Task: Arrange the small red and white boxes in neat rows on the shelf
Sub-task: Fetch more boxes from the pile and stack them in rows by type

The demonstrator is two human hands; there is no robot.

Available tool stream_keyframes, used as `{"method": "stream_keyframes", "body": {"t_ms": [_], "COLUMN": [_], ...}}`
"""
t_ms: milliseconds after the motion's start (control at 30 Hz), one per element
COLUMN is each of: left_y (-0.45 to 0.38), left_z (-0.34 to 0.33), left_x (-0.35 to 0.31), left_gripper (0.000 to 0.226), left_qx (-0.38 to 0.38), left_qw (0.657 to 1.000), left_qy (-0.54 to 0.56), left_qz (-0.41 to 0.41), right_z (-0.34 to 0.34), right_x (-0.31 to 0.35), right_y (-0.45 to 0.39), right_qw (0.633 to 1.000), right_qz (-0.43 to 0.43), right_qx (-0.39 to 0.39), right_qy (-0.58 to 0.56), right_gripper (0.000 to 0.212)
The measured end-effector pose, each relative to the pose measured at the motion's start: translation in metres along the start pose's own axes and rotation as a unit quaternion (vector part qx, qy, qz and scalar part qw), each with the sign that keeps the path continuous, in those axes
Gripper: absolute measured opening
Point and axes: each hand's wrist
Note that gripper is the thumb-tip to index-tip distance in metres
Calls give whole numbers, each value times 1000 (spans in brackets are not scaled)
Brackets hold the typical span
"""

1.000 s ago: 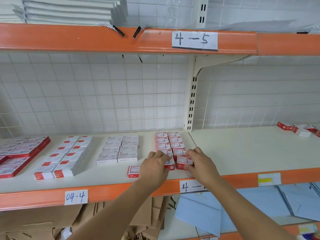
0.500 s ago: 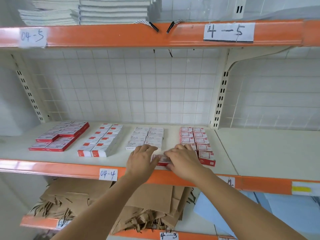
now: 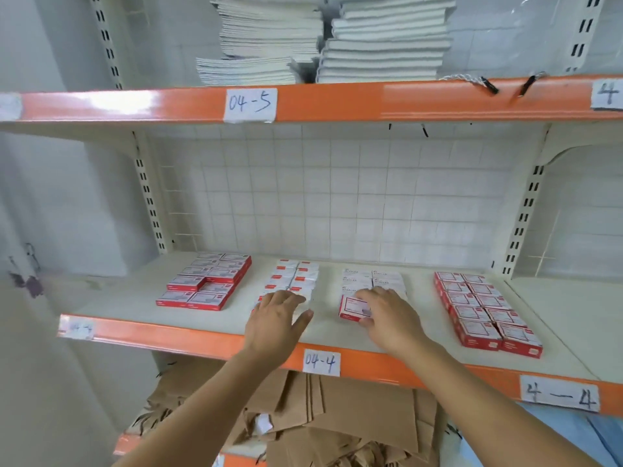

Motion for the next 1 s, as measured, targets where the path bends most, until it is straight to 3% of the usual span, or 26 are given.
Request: {"method": "stream_keyframes", "body": {"t_ms": [333,700,1000], "left_y": [-40,-67,-104], "left_z": [46,52,62], "left_x": [135,202,244], "left_gripper": [43,41,41], "left_qx": [-2,-22,-5], "left_qw": [999,998,1000], "left_qy": [-32,-21,-7], "left_qz": [33,48,3], "right_z": [-38,-79,-103], "right_x": [127,181,209], "right_y": [-90,-155,-197], "right_qw": [998,993,998], "right_qz": [49,30,-3], "right_qx": [-34,-44,-15], "right_qy": [-37,-101,-59], "right_gripper": [46,35,25]}}
Point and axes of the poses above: each hand's wrist, its own y-axis away from the middle knuckle, its own z-axis out of the back of the hand, x = y × z, and after that the axes turned 13 degrees about z, right-handed
